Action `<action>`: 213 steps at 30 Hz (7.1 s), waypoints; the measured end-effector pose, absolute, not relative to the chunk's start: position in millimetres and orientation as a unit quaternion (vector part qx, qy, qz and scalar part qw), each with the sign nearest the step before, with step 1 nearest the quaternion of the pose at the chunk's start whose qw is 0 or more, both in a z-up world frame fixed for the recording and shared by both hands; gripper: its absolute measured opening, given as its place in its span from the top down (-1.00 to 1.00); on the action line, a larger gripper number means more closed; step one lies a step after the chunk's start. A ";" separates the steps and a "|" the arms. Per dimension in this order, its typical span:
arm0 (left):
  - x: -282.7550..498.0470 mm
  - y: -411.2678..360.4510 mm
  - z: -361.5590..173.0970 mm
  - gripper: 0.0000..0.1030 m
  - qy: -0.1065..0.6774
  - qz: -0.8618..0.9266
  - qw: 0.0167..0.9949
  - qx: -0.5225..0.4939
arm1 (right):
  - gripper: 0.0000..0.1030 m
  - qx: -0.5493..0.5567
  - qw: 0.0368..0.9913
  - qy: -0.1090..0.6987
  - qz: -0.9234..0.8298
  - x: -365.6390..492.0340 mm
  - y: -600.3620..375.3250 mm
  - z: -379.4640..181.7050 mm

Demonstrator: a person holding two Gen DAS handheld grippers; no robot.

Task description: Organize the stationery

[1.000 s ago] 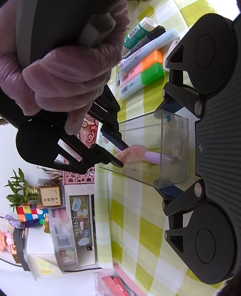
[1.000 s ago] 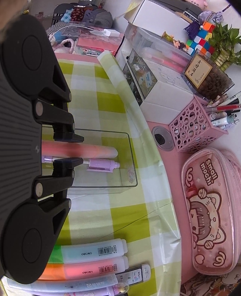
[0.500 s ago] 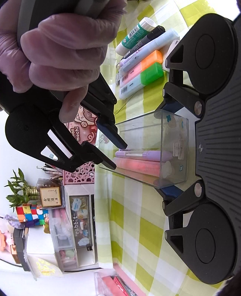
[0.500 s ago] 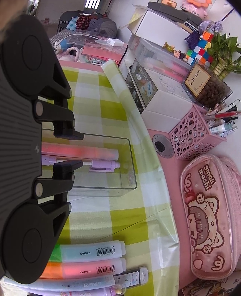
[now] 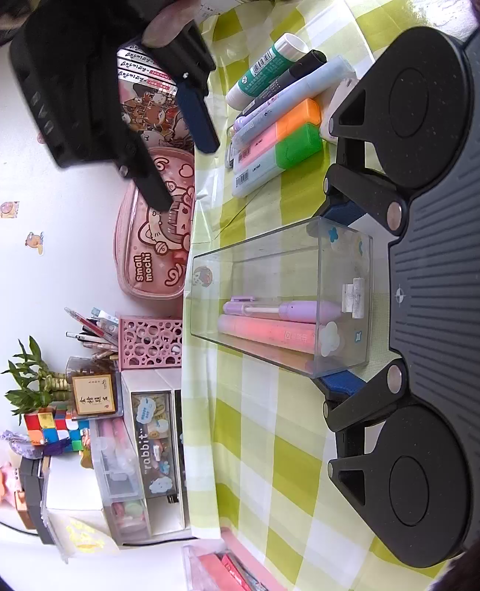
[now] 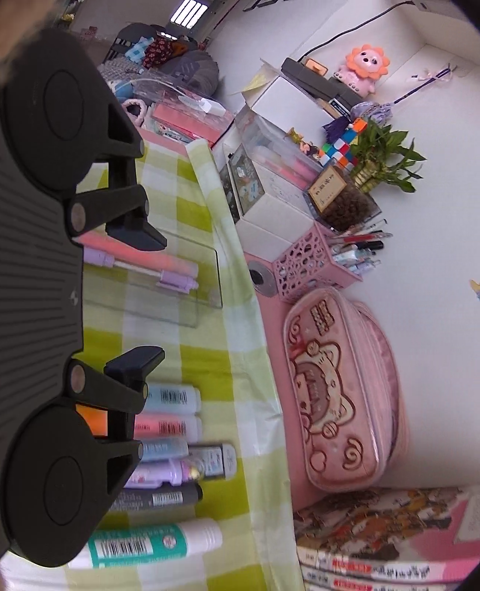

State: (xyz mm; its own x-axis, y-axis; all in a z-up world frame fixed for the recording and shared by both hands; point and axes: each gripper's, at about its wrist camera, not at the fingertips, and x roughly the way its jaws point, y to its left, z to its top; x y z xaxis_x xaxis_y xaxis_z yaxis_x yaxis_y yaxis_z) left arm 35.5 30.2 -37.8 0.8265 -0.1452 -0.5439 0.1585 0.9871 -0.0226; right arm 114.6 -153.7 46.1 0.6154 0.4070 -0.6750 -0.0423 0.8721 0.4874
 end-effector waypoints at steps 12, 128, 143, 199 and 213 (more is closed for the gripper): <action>34.9 29.9 -38.0 -0.42 0.285 -0.079 0.955 0.014 | -0.23 0.129 0.928 0.341 0.070 40.0 -173.2 7.8; 42.2 31.0 -40.4 -0.43 0.299 -0.134 0.945 0.019 | 0.77 0.186 0.878 0.431 0.094 75.2 -202.1 7.5; 42.2 31.8 -40.5 -0.43 0.299 -0.139 0.944 0.014 | 0.39 0.132 0.877 0.451 0.100 87.6 -177.2 0.8; 43.3 29.3 -41.1 -0.43 0.300 -0.139 0.943 0.025 | 0.45 0.236 0.858 0.441 0.118 112.6 -156.7 40.9; 42.9 27.8 -41.2 -0.43 0.301 -0.138 0.943 0.028 | 0.45 0.270 0.821 0.493 0.095 165.4 -114.9 41.0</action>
State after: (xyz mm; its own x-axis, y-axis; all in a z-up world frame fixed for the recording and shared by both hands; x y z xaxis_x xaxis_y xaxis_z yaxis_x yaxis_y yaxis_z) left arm 42.9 27.8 -41.2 0.7812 -0.2438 -0.5747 0.2773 0.9603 -0.0304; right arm 165.4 -114.9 41.0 0.4960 0.4233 -0.7582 0.1099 0.8355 0.5383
